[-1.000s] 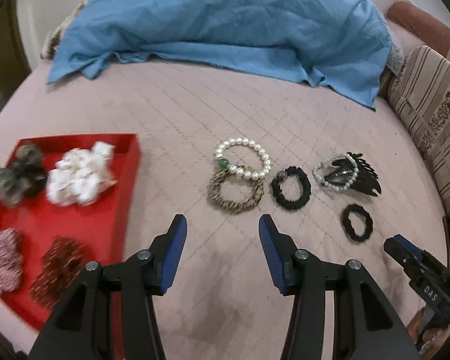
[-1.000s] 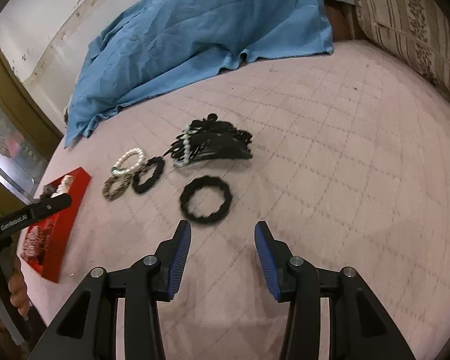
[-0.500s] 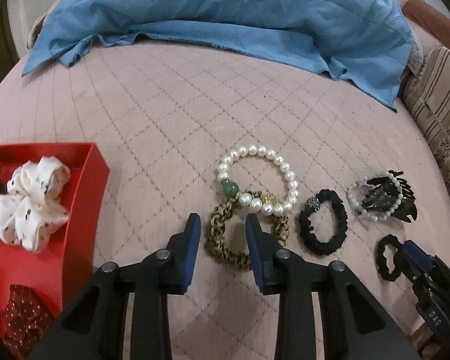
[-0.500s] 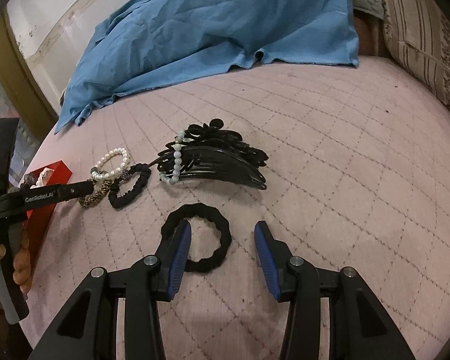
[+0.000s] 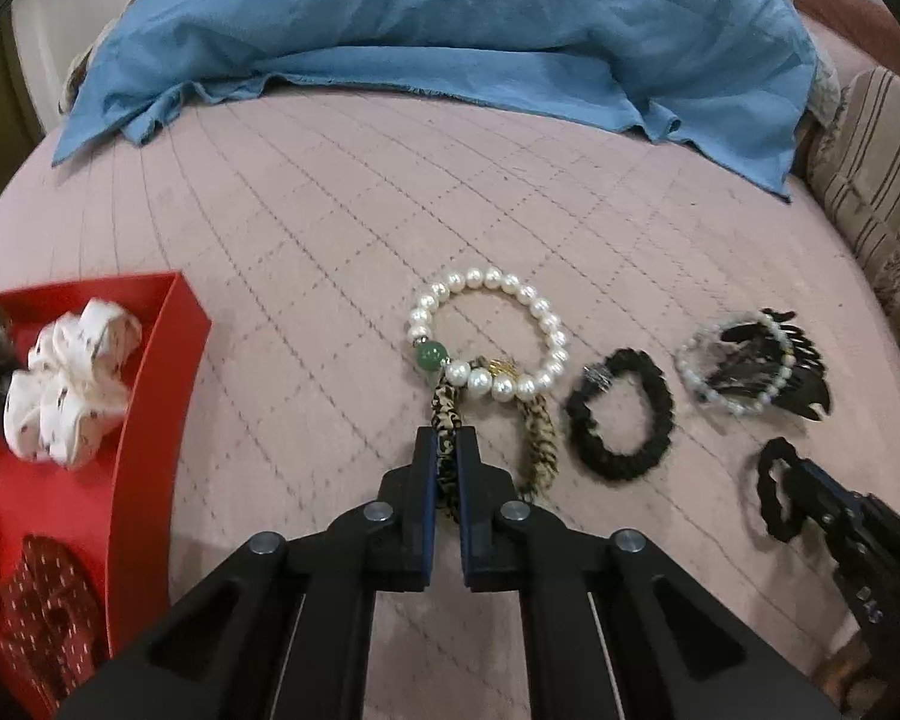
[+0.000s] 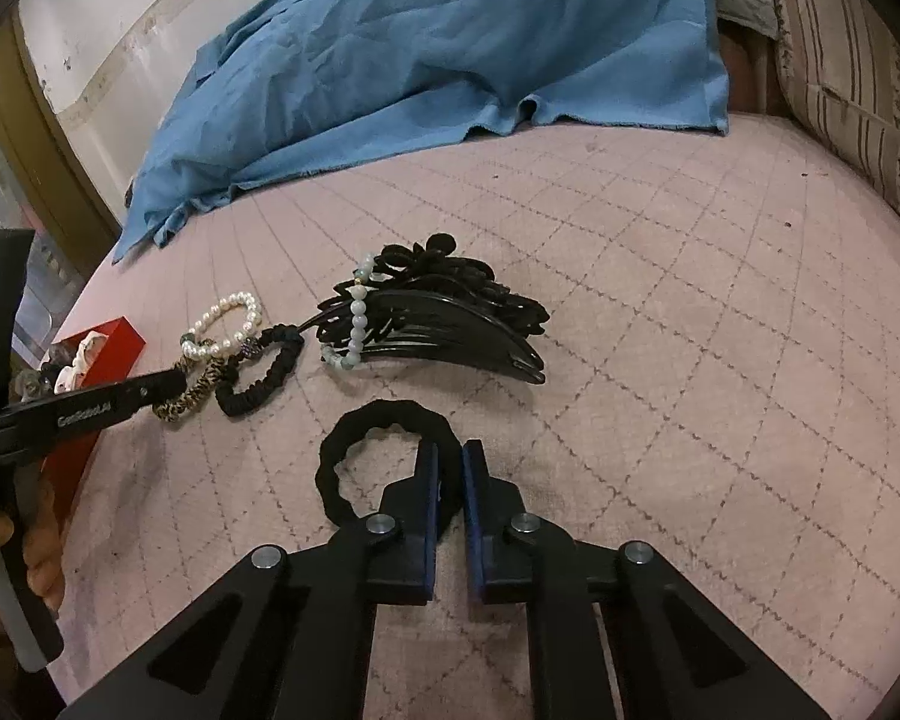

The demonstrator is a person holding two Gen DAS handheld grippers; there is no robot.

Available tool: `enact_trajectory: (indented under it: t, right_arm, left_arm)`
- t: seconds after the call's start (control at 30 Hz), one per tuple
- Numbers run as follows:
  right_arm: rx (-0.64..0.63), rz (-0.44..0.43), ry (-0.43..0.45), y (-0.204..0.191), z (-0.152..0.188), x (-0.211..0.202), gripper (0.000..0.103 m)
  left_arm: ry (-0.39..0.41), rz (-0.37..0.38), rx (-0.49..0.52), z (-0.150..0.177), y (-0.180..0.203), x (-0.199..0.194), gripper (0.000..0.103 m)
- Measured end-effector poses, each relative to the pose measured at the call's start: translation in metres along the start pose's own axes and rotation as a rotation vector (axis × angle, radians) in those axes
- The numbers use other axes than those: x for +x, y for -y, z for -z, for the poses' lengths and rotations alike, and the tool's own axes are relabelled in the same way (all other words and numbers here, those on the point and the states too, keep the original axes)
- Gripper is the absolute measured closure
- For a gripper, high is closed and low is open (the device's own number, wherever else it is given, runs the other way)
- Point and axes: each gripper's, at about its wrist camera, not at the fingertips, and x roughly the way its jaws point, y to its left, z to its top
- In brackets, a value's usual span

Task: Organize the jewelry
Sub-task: 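Grasp the leopard-print bracelet with the left tool while the right tool grasps the black wavy hair tie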

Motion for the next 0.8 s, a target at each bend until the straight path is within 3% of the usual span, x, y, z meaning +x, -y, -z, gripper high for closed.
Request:
enact_trajectory:
  t: [0.27, 0.43, 0.8]
  right_arm:
    - [0.022, -0.008, 0.025, -0.004, 0.007, -0.017, 0.095]
    - [0.016, -0.02, 0.048, -0.019, 0.012, -0.039, 0.095]
    - [-0.013, -0.08, 0.054, -0.06, 0.023, -0.077, 0.095]
  left_arm:
    - [0.034, 0.073, -0.024, 0.02, -0.003, -0.051, 0.097]
    - [0.086, 0.074, -0.012, 0.035, -0.008, -0.088, 0.097]
    - [0.167, 0.08, -0.111, 0.061, -0.06, -0.155, 0.097]
